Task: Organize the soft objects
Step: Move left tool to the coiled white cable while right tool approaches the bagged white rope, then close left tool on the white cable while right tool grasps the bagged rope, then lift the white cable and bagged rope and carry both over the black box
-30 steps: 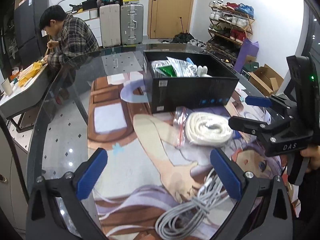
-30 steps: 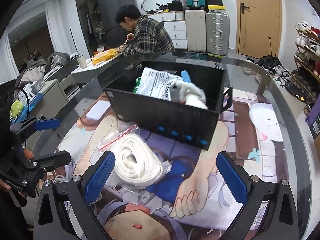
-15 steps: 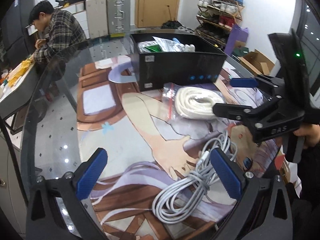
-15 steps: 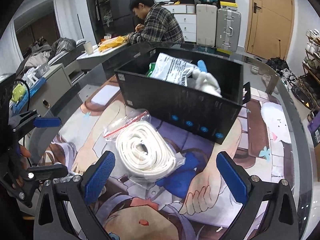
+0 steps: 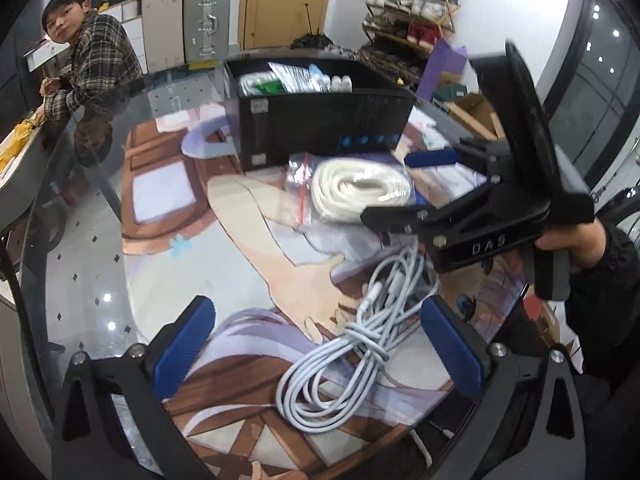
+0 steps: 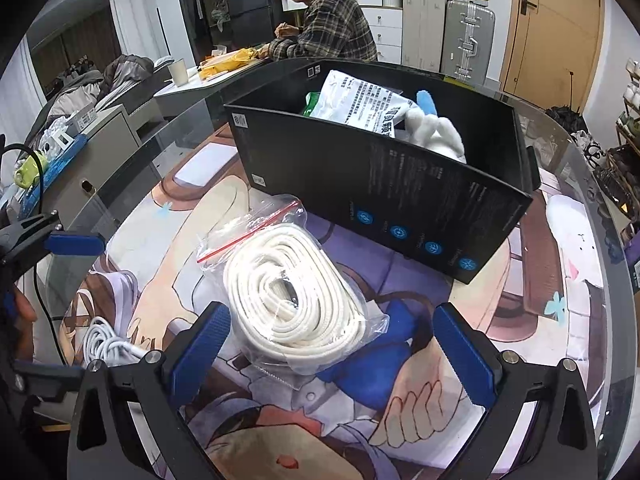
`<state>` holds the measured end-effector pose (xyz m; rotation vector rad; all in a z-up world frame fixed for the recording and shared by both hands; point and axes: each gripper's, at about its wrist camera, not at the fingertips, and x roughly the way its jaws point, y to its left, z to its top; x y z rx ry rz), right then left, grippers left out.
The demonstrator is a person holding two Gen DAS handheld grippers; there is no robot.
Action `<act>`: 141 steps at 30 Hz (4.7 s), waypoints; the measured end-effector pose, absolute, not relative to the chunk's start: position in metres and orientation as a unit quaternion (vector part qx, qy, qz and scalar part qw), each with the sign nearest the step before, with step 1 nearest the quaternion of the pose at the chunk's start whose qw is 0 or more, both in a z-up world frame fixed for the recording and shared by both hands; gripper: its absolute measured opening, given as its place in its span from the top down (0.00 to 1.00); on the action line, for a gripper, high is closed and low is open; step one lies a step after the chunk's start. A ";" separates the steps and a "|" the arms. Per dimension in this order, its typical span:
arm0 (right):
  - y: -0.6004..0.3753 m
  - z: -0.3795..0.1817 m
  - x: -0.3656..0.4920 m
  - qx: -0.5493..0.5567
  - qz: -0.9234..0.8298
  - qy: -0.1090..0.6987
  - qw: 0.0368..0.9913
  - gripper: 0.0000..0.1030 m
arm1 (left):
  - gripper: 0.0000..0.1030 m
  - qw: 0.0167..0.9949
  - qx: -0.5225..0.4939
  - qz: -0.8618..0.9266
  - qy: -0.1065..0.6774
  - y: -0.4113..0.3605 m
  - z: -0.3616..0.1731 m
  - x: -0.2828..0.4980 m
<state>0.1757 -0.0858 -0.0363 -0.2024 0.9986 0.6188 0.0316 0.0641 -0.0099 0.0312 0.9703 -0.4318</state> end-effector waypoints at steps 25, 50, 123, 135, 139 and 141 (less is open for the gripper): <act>-0.063 -0.046 0.173 -0.118 0.293 0.454 0.833 0.03 | 0.19 0.847 0.037 -0.235 0.475 0.055 -0.024 0.026; -0.074 -0.042 0.165 -0.105 0.300 0.433 0.844 0.47 | 0.74 0.865 0.025 -0.224 0.449 0.066 -0.022 0.032; -0.195 0.009 0.133 0.032 0.157 0.359 0.919 0.54 | 0.74 0.913 -0.054 -0.140 0.379 0.070 0.024 0.082; -0.181 0.034 0.157 0.048 0.142 0.325 0.934 0.54 | 0.74 0.927 -0.059 -0.122 0.350 0.064 0.048 0.115; -0.174 0.038 0.169 0.048 0.142 0.319 0.936 0.54 | 0.74 0.929 -0.065 -0.116 0.344 0.060 0.054 0.126; -0.172 0.039 0.175 0.047 0.141 0.317 0.937 0.54 | 0.74 0.930 -0.065 -0.114 0.343 0.055 0.056 0.136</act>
